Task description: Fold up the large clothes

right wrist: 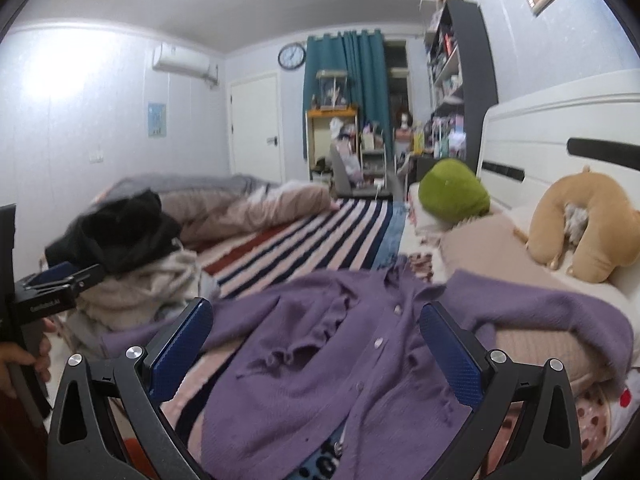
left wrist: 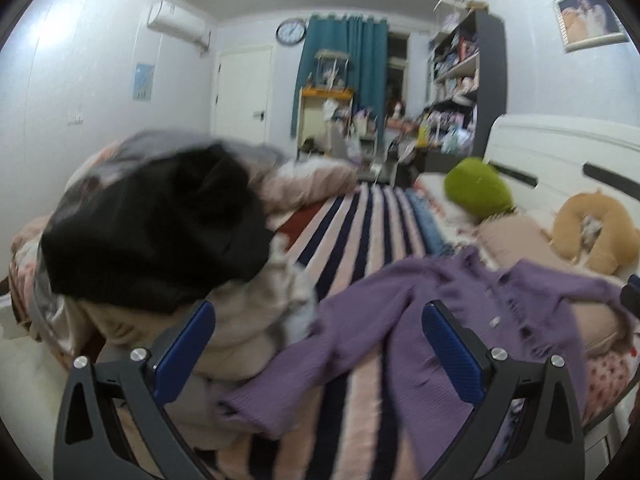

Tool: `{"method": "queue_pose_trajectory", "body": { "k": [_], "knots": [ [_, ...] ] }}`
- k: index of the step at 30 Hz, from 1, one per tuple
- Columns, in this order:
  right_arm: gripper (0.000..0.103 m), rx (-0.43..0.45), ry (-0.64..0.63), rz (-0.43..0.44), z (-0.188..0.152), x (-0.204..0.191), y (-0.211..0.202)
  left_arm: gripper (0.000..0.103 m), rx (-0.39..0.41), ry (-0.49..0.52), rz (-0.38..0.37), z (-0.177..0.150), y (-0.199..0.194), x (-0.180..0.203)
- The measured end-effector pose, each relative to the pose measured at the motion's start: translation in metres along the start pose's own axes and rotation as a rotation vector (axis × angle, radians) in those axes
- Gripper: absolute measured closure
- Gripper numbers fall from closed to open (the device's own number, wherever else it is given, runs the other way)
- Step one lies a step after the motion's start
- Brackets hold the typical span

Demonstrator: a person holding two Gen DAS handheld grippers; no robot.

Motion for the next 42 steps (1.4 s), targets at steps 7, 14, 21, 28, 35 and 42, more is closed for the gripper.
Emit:
{"method": "queue_pose_trajectory", "body": {
  "k": [7,14,21,28,35,42],
  "knots": [
    [0.0,-0.068,0.004,0.017,-0.016,-0.012,0.036,0.034,-0.186,-0.04,-0.038,-0.044,0.061,-0.04],
    [0.0,-0.086,-0.006,0.04,-0.015,-0.019,0.053,0.053,-0.272,-0.028,-0.038,-0.073,0.097,-0.042],
    [0.0,-0.106,-0.015,0.046,-0.018,-0.023,0.058,0.03,-0.249,0.101,-0.041,-0.078,0.097,-0.026],
    [0.0,-0.114,-0.006,0.056,-0.022,-0.024,0.058,0.058,-0.307,0.152,0.048,-0.084,0.112,-0.026],
    [0.0,-0.123,0.02,0.067,-0.027,-0.007,0.059,0.092,-0.275,0.058,0.025,-0.067,0.104,-0.027],
    [0.0,-0.118,0.029,0.083,-0.034,0.019,0.057,0.092,-0.144,-0.013,-0.16,-0.027,0.062,0.017]
  ]
}}
Point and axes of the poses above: each gripper's, at about its wrist camera, not at the fingertips, and y roughly the way its jaws point, x to its right, z to its top, the point moved 8 cm from there along y, roughly the way its jaws point, and after that the axes turned 14 degrees about -x, right-handed, at the moved point
